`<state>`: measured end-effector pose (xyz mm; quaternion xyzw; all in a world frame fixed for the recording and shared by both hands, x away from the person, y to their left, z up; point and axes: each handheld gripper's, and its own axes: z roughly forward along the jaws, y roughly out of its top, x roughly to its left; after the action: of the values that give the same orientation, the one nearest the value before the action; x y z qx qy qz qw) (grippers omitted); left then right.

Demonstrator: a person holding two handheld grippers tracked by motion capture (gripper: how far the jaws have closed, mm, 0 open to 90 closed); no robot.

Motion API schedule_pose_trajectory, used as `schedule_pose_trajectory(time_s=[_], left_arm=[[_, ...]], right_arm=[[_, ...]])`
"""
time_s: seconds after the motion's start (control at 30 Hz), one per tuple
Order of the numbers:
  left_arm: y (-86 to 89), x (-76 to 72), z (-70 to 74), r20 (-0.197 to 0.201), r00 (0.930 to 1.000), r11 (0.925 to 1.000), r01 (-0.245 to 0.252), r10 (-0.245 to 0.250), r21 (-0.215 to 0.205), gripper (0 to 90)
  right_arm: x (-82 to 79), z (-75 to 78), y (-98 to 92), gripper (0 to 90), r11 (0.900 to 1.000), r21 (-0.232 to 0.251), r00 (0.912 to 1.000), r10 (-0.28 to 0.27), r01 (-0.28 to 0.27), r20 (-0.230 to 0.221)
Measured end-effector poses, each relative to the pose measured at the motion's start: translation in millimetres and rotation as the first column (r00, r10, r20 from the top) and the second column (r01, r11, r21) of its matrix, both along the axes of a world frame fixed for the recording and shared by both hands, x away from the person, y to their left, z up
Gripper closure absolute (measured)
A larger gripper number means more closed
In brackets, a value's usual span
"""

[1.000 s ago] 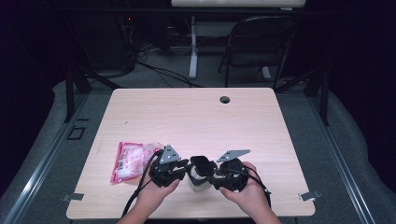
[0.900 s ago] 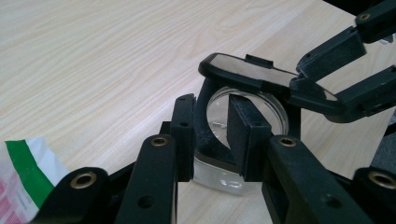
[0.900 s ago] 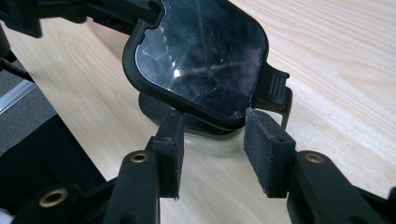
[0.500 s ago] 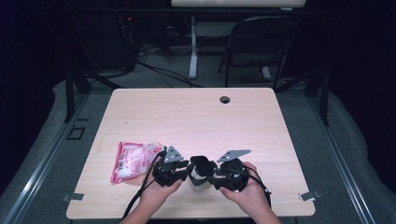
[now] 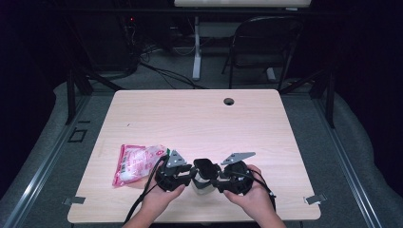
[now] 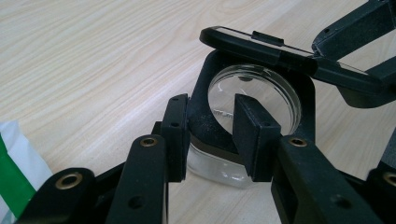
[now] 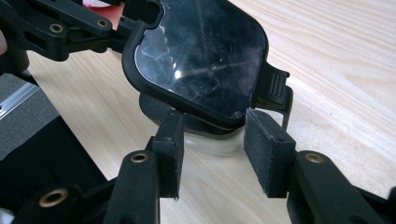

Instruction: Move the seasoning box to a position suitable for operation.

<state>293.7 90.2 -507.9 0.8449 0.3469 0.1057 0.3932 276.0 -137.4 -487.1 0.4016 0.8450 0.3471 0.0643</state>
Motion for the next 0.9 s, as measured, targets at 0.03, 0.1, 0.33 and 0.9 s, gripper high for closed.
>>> schedule_pose_trajectory(time_s=[0.03, 0.1, 0.33, 0.9], left_arm=[[-0.1, 0.0, -0.1, 0.000, 1.0000, 1.0000, 0.001, -0.001, 0.001, 66.2], [-0.7, 0.2, -0.9, -0.001, 1.0000, 1.0000, 0.004, -0.004, 0.003, 65.4], [-0.7, 0.1, -1.8, -0.003, 1.0000, 1.0000, 0.006, -0.006, 0.005, 64.2], [-0.4, 0.0, -2.2, 0.008, 0.9999, 0.9999, 0.012, -0.012, 0.008, 64.4]], right_arm=[[0.0, -0.1, 0.2, 58.3, 1.000, 0.000, 1.0000, -0.002, 0.002, 0.001], [0.1, 0.1, 0.1, 58.4, 1.000, -0.001, 1.0000, 0.000, 0.000, -0.001], [0.5, 0.4, -0.6, 58.4, 1.000, -0.003, 1.0000, -0.003, 0.003, -0.007], [1.0, 0.4, -1.2, 58.5, 1.000, 0.003, 1.0000, -0.008, 0.008, -0.004]])
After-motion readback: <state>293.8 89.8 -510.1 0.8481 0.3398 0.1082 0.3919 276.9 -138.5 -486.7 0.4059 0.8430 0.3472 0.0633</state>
